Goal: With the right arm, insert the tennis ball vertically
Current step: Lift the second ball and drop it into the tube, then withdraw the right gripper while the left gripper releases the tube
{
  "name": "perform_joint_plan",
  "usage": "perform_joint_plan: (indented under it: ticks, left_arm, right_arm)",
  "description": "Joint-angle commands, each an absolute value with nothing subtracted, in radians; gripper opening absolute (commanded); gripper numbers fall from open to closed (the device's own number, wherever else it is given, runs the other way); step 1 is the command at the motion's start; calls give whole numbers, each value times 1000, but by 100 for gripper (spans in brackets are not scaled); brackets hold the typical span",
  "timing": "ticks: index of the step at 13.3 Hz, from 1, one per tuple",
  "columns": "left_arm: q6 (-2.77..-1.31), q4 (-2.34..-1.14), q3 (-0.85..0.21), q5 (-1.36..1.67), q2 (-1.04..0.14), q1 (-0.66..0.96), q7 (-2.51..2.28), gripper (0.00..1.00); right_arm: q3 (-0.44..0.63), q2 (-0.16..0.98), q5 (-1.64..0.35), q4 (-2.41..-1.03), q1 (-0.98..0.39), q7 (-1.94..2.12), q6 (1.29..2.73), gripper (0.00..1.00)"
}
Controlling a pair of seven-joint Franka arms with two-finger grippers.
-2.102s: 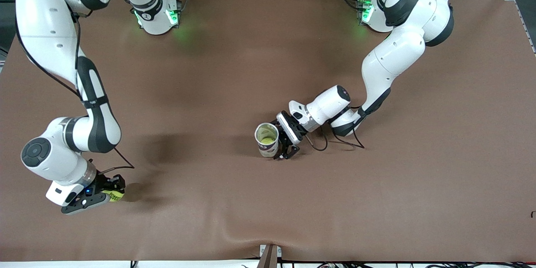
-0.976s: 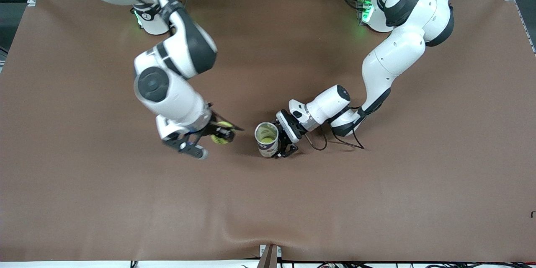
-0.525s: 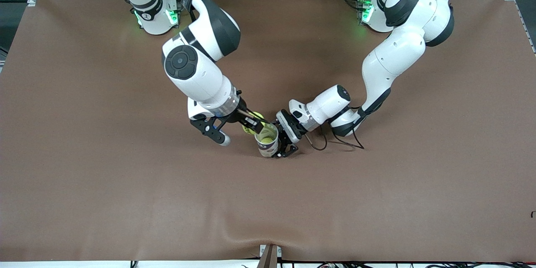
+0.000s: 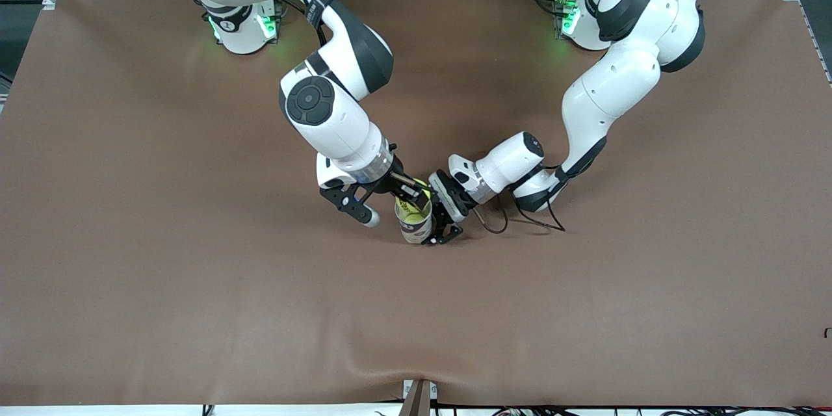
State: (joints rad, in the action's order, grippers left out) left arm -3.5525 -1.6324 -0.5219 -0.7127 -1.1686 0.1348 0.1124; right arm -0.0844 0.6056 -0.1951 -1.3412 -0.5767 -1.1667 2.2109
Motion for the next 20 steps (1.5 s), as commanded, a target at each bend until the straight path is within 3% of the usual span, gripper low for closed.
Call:
perform_joint_plan:
  ticks: [1, 6, 8, 13, 20]
  left_arm:
    - [-3553, -1629, -529, -742, -1177, 123, 97, 86]
    - [-3553, -1628, -531, -742, -1175, 121, 97, 89]
    - [-3553, -1629, -531, -742, -1175, 117, 95, 100]
    - [-3551, -1673, -538, -742, -1163, 78, 91, 100]
    - [-3551, -1824, -558, -900, -1132, -69, -18, 100]
  right_arm:
    - [-77, 614, -166, -1328, -591, -1174, 2215, 100]
    - [-72, 601, -155, -1327, -566, -1155, 2210, 100]
    - [-72, 574, -161, -1330, -514, -1062, 2198, 100]
    - [-67, 500, -155, -1361, -364, -708, 1955, 100]
    - [-66, 186, -155, -1724, -109, -171, 1930, 100]
